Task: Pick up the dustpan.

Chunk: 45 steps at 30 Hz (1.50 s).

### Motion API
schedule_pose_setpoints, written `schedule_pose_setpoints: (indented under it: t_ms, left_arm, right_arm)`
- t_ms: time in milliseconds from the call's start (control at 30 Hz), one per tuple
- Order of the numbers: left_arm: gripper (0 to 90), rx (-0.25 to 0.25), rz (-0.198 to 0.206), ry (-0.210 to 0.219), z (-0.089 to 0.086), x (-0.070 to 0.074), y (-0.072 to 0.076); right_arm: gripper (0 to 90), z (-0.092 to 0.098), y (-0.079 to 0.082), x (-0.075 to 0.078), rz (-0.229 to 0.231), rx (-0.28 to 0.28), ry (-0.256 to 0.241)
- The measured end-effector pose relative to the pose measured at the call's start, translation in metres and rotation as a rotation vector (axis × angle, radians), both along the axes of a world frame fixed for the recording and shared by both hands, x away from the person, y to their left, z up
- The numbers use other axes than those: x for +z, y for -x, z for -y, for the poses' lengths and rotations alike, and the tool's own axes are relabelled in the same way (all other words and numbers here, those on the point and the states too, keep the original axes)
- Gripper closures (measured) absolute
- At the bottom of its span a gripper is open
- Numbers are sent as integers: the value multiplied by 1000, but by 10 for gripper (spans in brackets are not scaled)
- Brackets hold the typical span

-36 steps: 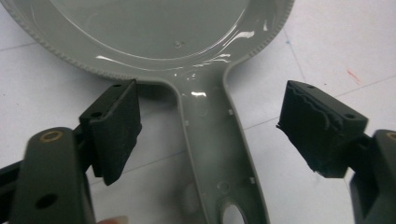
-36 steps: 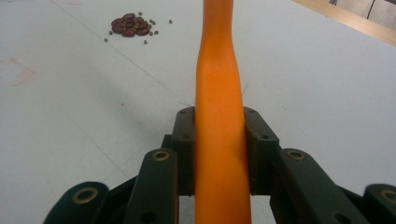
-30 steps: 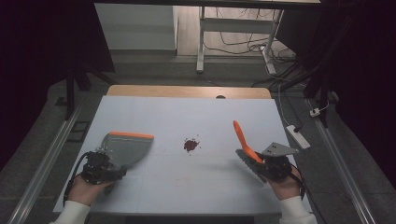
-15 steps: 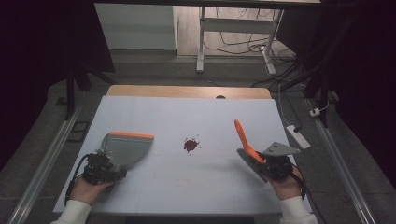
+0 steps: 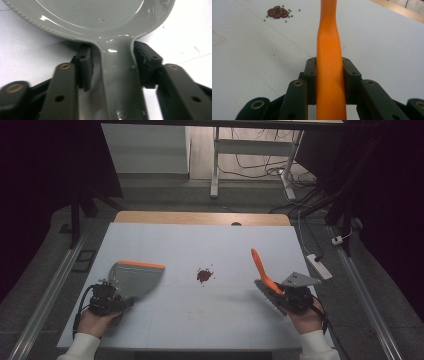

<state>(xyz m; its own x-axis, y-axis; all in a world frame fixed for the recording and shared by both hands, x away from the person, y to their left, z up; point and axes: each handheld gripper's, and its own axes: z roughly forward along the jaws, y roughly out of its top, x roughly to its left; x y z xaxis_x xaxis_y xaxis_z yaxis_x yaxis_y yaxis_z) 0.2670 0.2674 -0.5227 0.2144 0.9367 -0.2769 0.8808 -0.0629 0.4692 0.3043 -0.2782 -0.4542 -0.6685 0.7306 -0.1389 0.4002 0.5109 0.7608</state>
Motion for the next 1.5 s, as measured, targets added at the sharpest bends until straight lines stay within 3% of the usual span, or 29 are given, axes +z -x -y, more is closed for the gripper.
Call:
schedule_pose_setpoints:
  t_ms: [267, 633, 833, 1000, 1100, 1500]
  left_arm:
    - [611, 3, 10, 9, -5, -1, 0]
    - [618, -18, 57, 11, -11, 2, 3]
    - [619, -26, 111, 8, -12, 7, 7]
    - [619, -28, 150, 30, -18, 9, 9]
    - [619, -29, 160, 33, -19, 10, 9]
    - [618, -107, 229, 80, -25, 15, 8]
  right_arm:
    - [704, 1, -1, -1, -1, -3, 0]
    - [705, 1, -1, -1, -3, -5, 0]
    - [705, 1, -1, -1, -2, -6, 0]
    - [704, 1, -1, -1, 0, -3, -1]
    - [705, 1, 0, -1, 0, -6, -3]
    - [705, 1, 0, 2, 10, -13, -16]
